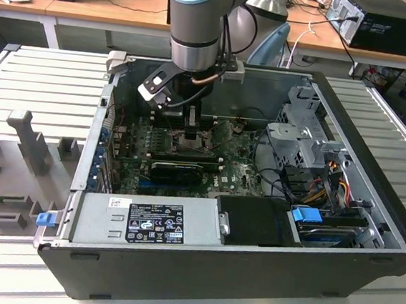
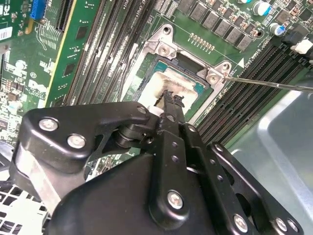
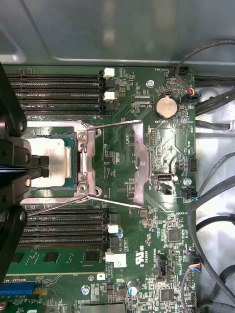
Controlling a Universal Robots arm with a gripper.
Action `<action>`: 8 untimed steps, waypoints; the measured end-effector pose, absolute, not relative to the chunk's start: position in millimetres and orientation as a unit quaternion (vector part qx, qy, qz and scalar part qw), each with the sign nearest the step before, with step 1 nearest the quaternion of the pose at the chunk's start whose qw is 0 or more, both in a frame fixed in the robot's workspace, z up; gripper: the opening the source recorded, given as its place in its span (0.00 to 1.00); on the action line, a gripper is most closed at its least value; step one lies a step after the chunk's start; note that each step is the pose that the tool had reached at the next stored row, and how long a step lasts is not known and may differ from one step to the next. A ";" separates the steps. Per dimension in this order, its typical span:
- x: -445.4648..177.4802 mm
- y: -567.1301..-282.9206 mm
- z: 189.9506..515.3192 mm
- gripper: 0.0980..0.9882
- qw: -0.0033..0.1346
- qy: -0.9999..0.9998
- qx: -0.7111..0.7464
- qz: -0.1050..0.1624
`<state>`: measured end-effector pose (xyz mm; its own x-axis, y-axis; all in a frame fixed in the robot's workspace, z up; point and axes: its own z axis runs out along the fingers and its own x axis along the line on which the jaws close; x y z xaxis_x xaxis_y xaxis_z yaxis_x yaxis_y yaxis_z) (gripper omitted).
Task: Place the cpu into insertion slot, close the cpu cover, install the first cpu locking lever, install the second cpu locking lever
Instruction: 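Place the cpu into insertion slot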
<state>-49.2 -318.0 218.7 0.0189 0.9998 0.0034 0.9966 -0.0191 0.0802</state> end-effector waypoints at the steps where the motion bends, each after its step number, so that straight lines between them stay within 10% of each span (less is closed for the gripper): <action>1: -49.2 -318.1 219.6 0.01 0.028 0.700 0.713 0.029; 8: -49.2 -318.0 224.5 0.01 0.031 0.700 0.713 0.026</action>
